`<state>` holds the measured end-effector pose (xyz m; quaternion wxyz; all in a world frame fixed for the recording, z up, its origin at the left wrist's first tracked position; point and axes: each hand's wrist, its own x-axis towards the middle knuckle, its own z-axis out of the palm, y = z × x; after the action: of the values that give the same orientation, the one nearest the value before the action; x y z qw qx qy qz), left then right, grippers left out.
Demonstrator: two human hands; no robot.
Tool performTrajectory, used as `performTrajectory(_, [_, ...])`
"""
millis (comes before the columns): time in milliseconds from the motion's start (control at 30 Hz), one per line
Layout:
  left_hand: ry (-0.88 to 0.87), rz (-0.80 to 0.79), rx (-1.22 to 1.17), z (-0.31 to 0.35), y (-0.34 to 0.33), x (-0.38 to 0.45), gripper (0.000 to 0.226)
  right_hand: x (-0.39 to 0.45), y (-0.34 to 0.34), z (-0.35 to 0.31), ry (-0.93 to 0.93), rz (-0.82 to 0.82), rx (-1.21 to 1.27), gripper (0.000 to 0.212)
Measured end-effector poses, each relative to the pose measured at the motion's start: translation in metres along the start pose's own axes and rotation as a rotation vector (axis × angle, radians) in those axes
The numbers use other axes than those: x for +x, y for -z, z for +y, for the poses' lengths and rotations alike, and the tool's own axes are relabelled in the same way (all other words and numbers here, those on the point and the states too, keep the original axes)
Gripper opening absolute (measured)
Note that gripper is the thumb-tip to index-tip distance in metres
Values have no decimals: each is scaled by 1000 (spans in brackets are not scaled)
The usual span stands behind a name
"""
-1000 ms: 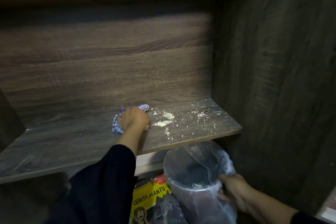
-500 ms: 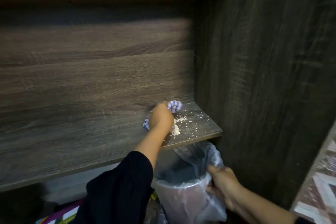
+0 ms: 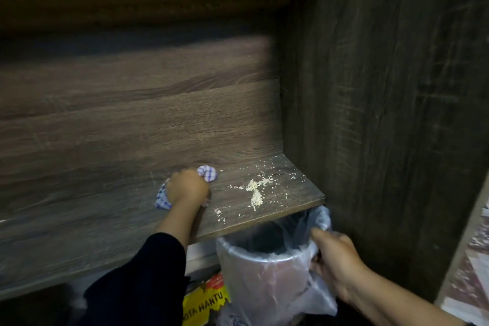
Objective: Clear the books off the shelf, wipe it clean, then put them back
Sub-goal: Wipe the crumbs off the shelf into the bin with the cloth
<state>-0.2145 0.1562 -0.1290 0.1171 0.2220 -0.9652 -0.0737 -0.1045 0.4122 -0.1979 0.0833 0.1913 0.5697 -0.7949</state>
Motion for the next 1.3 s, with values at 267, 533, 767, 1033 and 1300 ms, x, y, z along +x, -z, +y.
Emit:
performTrajectory(267, [-392,-291,-506,69,-12,-7,27,-5,0,-1,11,15,27,15])
performTrajectory(533, [-630,-446,-752,82,13,-69,27,-26,2,-4,13,30,14,8])
performTrajectory(767, [-319,-10,-423,7,26,-26,26,-47,7,-12,0,18,15,11])
performTrajectory(1033, [-395,-183,-161,14,-9,-57,54,-49,9,-13,11,-1,25,19])
performTrajectory(1300, [-362,-65,-814,67,32,-95,51,-46,9,-12,4,5,10,17])
